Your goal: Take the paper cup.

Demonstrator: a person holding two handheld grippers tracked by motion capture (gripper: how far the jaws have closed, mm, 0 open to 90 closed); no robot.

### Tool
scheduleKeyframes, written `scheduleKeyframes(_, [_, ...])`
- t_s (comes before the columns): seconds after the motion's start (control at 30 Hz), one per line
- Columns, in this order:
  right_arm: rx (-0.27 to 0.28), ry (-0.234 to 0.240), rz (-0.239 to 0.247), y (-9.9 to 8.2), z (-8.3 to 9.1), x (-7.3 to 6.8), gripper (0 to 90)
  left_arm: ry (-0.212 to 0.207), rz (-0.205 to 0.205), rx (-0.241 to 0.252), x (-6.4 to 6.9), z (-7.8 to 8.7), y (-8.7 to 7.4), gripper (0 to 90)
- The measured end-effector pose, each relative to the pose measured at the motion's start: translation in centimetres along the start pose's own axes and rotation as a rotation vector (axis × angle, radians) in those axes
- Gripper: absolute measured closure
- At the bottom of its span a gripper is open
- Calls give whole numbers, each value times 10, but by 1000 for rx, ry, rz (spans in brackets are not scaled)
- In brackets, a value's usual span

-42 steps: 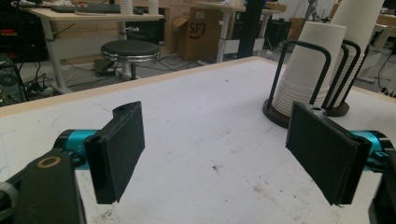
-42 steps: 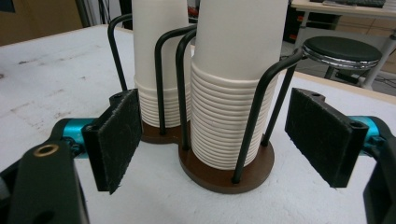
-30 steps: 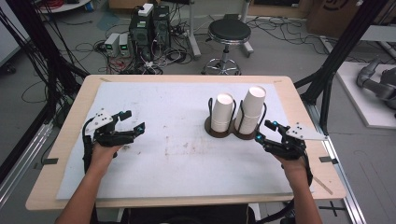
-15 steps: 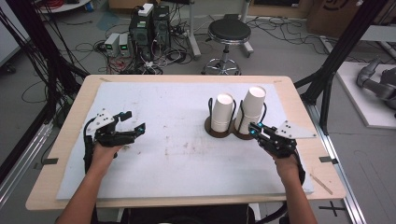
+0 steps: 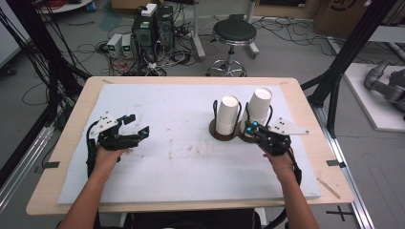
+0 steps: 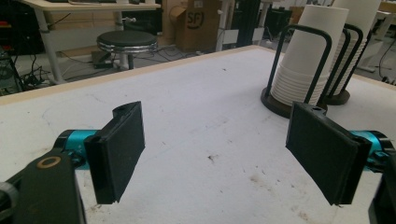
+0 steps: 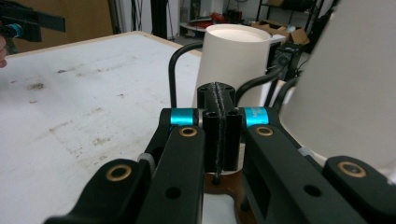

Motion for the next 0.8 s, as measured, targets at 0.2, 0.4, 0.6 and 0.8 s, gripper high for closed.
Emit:
scheduleKeyframes(0.2, [-26, 34, -24, 5, -22, -7, 900, 4, 1, -2, -1, 0, 0, 195])
scheduleKeyframes(0.4, [-26, 31, 28, 2, -38, -8, 900, 4, 1, -8, 0, -1, -1, 195])
scheduleKeyframes(0.6, [-38, 48, -7, 0, -41, -7, 900, 1, 3, -12, 0, -2, -2, 195])
scheduleKeyframes(0.8, [-58, 69, -38, -3, -42, -8, 900, -3, -5, -20, 3, -5, -4, 195])
Point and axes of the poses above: each handheld gripper's, and its own axes: z roughly backward along the jaws, y roughly out of its top, x roughly to its right, the point moved 8 cm from there along -z, roughly forward along the jaws, and after that the axes turned 14 degrees about z, right-handed, at the moved point
